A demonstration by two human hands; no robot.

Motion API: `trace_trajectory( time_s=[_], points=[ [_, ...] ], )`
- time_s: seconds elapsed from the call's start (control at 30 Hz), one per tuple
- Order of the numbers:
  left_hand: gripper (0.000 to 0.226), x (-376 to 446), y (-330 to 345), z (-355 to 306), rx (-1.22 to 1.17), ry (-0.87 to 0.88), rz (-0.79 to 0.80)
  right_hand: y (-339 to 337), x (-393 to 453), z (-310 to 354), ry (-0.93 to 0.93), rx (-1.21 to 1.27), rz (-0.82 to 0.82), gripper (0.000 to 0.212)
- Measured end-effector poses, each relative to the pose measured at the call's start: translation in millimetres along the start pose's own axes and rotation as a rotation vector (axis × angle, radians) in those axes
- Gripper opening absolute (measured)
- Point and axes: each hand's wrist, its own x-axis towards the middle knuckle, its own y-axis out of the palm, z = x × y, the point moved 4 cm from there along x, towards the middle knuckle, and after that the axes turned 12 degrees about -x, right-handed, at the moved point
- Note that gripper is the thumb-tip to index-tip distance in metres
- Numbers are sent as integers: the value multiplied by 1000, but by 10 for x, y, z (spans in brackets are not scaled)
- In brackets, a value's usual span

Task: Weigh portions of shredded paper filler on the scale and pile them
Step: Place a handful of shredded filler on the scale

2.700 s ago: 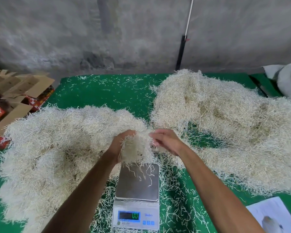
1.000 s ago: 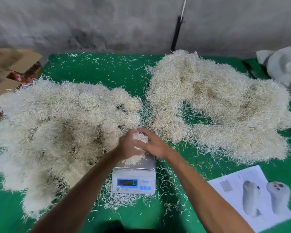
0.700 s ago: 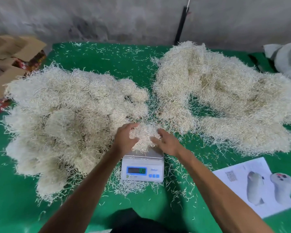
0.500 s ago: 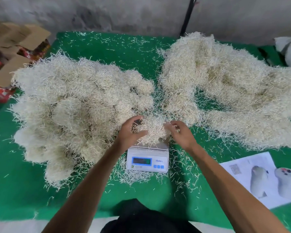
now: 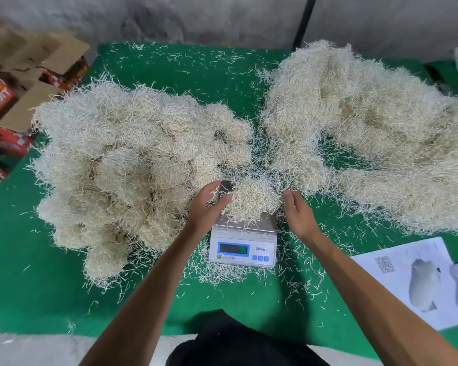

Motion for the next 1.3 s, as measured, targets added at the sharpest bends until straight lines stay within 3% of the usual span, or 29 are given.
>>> trace_trajectory(
  time_s=[0.07, 0.17, 0.23, 0.4, 0.53, 0.8, 0.97, 1.03, 1.13, 1.23, 1.3],
  points=[
    [47, 3, -7, 3, -4, 4, -6, -12, 17, -23, 20, 31, 7, 57],
    [42, 24, -22, 28, -22, -3, -27, -22, 26, -44, 73, 107, 19, 89],
    [45, 42, -19, 44, -31, -9, -42, -29, 42, -59, 98, 144, 9, 97],
    [50, 79, -14, 49, -23, -9, -88, -76, 132, 28, 78, 141, -147, 66],
    [52, 107, 83, 22, -16, -17, -170, 26, 220, 251, 20, 210, -154, 43],
    [59, 93, 234, 10, -62, -57, -160, 185, 288, 401, 41, 339, -147, 33],
    [85, 106, 623, -58, 4, -147, -16, 282, 213, 515, 20, 281, 78, 43],
    [105, 134, 768, -78, -110, -271, -44, 340, 148, 685, -30, 336, 122, 34],
    [129, 261, 723, -190, -498, -497, -215, 204, 140, 875, -88, 490, 131, 29],
    [110, 421, 503, -440, -454, -506, -204, -201, 276, 925, -83, 621, -15, 28],
    [105, 473, 476, -548, -358, -482, -68, -377, 351, 988, -123, 494, 40, 41]
  ],
)
